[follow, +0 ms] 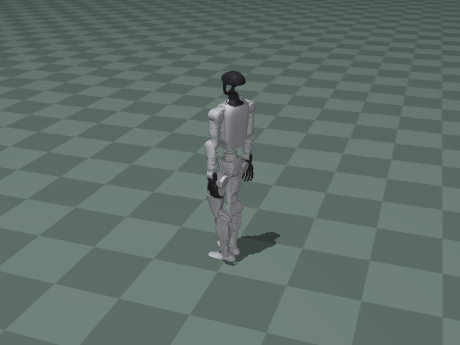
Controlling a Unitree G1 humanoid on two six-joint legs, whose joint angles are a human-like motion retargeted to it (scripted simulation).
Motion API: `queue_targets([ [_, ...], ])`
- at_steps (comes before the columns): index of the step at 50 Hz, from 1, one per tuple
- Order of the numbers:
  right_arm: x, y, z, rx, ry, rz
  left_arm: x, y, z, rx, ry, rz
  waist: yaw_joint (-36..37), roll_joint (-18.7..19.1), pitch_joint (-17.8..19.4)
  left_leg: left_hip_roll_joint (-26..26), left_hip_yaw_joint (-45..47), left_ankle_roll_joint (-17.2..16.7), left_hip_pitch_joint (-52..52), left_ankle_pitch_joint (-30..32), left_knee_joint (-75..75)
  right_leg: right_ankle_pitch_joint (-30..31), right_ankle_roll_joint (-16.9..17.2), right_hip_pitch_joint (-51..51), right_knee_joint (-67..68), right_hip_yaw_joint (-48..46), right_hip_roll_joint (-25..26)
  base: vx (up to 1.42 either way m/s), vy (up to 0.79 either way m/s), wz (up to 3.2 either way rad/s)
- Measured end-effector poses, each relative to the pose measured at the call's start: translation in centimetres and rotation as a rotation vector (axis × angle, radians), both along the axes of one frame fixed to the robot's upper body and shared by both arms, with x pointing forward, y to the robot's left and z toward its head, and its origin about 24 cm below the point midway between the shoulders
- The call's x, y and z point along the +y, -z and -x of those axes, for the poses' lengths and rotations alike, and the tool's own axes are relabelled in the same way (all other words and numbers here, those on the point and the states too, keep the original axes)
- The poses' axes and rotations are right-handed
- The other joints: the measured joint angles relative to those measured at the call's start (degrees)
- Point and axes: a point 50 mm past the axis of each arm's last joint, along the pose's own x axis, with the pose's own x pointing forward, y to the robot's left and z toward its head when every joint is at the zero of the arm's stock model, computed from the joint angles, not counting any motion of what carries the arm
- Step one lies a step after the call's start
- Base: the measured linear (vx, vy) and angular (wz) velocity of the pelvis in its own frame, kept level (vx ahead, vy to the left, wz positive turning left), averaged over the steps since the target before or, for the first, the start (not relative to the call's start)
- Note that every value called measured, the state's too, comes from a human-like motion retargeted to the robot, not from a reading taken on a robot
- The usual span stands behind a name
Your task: In place motions
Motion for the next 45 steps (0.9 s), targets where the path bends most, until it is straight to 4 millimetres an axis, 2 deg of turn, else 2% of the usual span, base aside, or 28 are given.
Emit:
queue_targets([
  [6,1.4,0.1,-2.3,-0.092,-0.034,-0.101,0.7,-0.4,2.0,0.072,0.065,-0.018,0.67,-0.66,-0.29,-0.63,-2.49,-0.47,0.56,-0.18,0.30,-0.68,-0.18,0.68,0.58,-2.10,-0.70,-0.01,0.03,0.32],
  [12,1.6,0.0,-3.3,-0.116,-0.163,-0.086,1.0,-0.2,1.1,0.036,0.055,-0.024,1.77,-1.11,-0.35,-0.66,-3.49,-0.88,-1.89,-0.87,3.29,-0.76,-0.07,0.86,0.16,-3.04,-0.99,-0.07,0.02,0.21],
  [17,1.5,0.0,-2.8,-0.076,-0.203,-0.075,0.7,0.1,-0.6,-0.032,0.030,-0.025,2.28,-1.59,0.20,-0.73,-4.65,-1.36,-2.47,-0.78,4.06,-0.71,-0.19,1.35,-0.16,-4.21,-1.04,-0.07,-0.01,0.24],
  [22,0.9,0.0,-1.7,-0.031,-0.189,-0.017,0.8,0.2,-2.4,-0.105,0.043,-0.077,2.27,-1.76,-0.04,-0.80,-6.00,-1.66,-3.43,-0.06,4.02,-0.74,-0.32,1.26,-0.47,-5.33,-1.03,-0.08,-0.01,0.25],
  [25,0.5,0.0,-1.0,0.005,-0.173,-0.013,0.5,0.3,-3.0,-0.112,0.066,-0.051,2.32,-1.90,0.04,-0.88,-6.70,-1.84,-3.91,0.33,4.14,-0.76,-0.42,1.38,-0.72,-5.82,-1.10,-0.09,0.00,0.22],
  [30,0.2,-0.1,-0.1,0.058,-0.135,-0.031,0.0,0.2,-3.3,-0.077,0.102,0.052,2.56,-1.94,0.21,-1.16,-7.45,-1.77,-4.02,0.74,3.92,-0.84,-0.82,1.69,-1.09,-6.36,-0.83,-0.09,0.01,0.14],
  [35,0.1,-0.1,0.2,0.084,-0.132,-0.055,0.1,0.2,-3.2,-0.074,0.129,0.044,0.36,-1.75,0.60,-1.87,-9.93,-1.72,-3.11,0.72,3.58,-0.96,-1.62,2.36,-1.71,-8.61,-0.32,-0.09,0.01,0.42],
  [45,0.2,-0.1,-0.9,0.060,-0.228,-0.053,0.1,0.2,-3.3,-0.084,0.109,0.039,-3.74,-1.48,1.81,-2.52,-13.51,-2.28,-3.19,0.43,4.82,-1.18,-2.04,2.81,-2.54,-11.81,-0.19,-0.13,0.01,0.36],
])
